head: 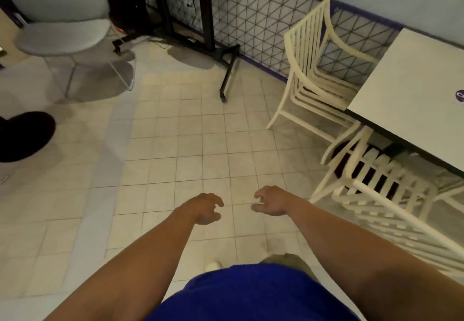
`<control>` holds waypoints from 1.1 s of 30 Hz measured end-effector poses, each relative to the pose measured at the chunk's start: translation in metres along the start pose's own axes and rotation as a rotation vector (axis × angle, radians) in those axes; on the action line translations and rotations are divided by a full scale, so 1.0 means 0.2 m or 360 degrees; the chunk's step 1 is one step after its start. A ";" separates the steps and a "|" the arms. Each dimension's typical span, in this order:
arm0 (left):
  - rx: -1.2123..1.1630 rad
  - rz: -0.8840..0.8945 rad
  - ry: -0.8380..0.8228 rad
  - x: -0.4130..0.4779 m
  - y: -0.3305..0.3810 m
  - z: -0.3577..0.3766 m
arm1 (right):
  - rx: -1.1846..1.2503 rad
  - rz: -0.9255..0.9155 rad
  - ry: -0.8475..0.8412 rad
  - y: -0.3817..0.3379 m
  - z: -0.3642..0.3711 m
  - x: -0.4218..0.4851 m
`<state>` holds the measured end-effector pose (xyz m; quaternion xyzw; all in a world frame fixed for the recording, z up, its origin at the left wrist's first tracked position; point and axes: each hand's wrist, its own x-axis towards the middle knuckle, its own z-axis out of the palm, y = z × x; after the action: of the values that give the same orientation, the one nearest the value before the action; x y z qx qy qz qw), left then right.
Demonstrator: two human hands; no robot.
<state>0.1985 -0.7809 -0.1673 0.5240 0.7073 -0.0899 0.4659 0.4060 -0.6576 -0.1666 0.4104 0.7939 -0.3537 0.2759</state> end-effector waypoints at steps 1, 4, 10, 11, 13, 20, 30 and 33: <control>-0.0009 -0.0002 0.0012 0.00 -0.06 -0.06 | 0.0006 -0.0011 0.0004 -0.08 -0.03 0.05; -0.0015 -0.0018 0.0035 0.04 -0.24 -0.24 | 0.0020 -0.0042 0.0015 -0.27 -0.14 0.22; 0.0019 -0.0014 0.0018 0.27 -0.44 -0.62 | 0.0066 -0.0022 -0.0003 -0.42 -0.39 0.60; 0.0032 -0.0014 0.0012 0.34 -0.46 -0.70 | 0.0064 -0.0013 -0.0009 -0.43 -0.44 0.68; 0.0064 -0.0003 0.0018 0.44 -0.51 -0.85 | 0.0095 0.0005 -0.0009 -0.45 -0.54 0.81; 0.0190 -0.0001 0.0019 0.86 -0.56 -1.57 | 0.0294 0.0030 0.0026 -0.53 -1.05 1.29; 0.0371 0.0327 -0.0100 1.56 -0.40 -2.48 | 0.0541 0.0268 0.0235 -0.45 -1.67 1.80; 0.0561 0.0407 -0.0177 1.83 -0.42 -2.76 | 0.0624 0.0384 0.0281 -0.43 -1.83 2.00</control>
<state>-0.1883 -0.2377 -0.1703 0.6771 0.5816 -0.1811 0.4130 0.0739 -0.2226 -0.2106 0.5773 0.6764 -0.4282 0.1607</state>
